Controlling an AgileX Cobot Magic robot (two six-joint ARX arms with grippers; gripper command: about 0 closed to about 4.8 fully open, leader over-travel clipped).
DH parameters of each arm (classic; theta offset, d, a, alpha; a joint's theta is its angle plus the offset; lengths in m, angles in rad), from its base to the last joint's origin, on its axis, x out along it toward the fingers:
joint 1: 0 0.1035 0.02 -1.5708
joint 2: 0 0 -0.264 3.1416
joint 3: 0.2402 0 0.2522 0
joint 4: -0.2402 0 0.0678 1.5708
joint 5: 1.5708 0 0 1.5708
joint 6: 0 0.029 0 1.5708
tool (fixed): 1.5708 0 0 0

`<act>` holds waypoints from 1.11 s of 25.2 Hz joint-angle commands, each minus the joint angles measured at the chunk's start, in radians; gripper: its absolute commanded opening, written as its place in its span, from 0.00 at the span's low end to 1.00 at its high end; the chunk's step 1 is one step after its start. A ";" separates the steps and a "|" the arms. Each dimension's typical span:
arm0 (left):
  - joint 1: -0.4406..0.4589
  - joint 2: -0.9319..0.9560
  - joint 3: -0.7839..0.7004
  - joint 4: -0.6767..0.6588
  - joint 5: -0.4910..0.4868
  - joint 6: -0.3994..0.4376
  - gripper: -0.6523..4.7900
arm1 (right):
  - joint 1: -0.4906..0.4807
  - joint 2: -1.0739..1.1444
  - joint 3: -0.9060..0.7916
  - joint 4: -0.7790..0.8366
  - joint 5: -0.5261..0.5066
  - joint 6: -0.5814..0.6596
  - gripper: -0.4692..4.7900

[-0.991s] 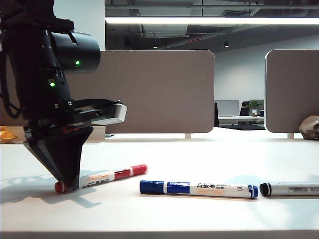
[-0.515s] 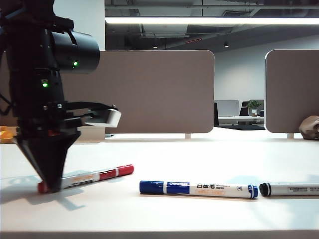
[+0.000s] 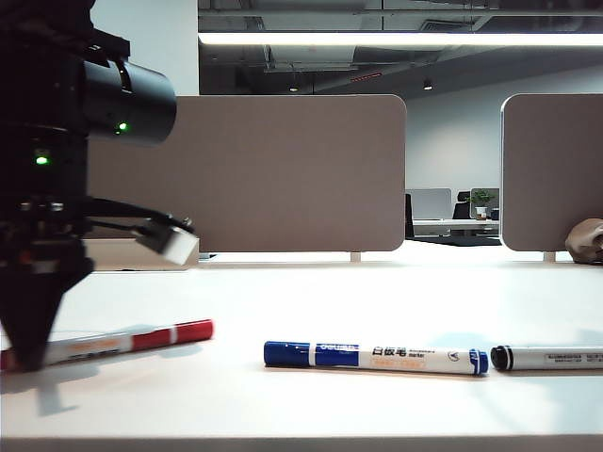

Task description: Pick up the markers one by one and line them up horizontally in a straight line on the table.

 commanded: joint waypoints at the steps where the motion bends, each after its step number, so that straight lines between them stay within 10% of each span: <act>1: 0.004 -0.008 -0.027 -0.033 -0.032 0.061 0.28 | 0.000 -0.005 0.002 0.008 -0.029 -0.003 0.08; 28: 0.004 -0.012 -0.027 0.004 0.010 0.378 0.35 | 0.000 -0.005 0.002 0.000 -0.050 -0.015 0.08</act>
